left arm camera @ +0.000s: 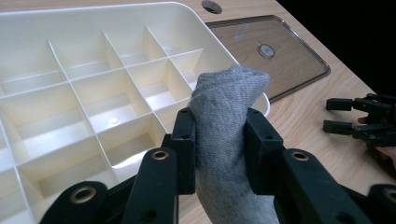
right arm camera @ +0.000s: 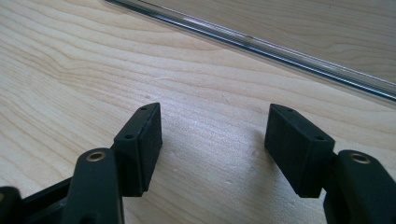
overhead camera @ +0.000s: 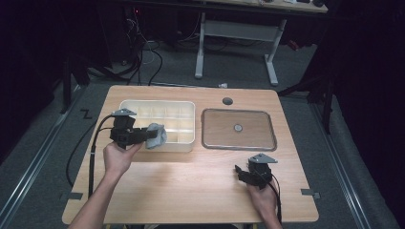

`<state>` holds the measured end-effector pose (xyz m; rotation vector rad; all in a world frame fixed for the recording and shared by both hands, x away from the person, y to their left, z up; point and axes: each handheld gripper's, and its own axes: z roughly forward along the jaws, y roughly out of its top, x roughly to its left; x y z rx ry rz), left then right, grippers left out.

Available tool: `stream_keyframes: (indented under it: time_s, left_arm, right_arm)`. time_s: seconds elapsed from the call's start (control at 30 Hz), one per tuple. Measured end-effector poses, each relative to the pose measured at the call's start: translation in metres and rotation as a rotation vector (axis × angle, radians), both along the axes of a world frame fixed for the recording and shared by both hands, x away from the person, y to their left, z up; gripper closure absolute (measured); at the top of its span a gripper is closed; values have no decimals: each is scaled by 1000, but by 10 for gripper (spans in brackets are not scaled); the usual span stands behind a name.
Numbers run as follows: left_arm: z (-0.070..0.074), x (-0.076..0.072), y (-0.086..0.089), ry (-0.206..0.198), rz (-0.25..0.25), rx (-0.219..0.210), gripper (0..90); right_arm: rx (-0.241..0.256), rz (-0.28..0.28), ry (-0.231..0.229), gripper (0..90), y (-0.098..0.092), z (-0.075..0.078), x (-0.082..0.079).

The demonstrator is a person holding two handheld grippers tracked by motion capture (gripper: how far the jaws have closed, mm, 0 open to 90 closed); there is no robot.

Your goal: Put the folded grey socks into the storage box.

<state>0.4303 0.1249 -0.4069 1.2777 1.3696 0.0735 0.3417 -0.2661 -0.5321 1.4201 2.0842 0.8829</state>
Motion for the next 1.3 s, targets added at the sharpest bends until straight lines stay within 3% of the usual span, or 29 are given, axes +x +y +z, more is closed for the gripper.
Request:
stream_keyframes:
  time_s: [0.13, 0.5, 0.93, 1.17, 1.3]
  left_arm:
    - [3, 5, 0, -7, -6, 20, 692]
    - [3, 20, 4, 3, -5, 25, 691]
    - [-14, 41, 5, 47, 6, 8, 690]
    - [-28, 51, 1, 73, 4, 28, 690]
    - [-34, 56, 1, 95, 13, 9, 690]
  right_arm:
    - [0, 1, 0, 370, 0, 0, 0]
    - [1, 2, 1, 369, 0, 0, 0]
    - [0, 3, 1, 366, 0, 0, 0]
    - [0, 3, 1, 366, 0, 0, 0]
    - [0, 4, 1, 366, 0, 0, 0]
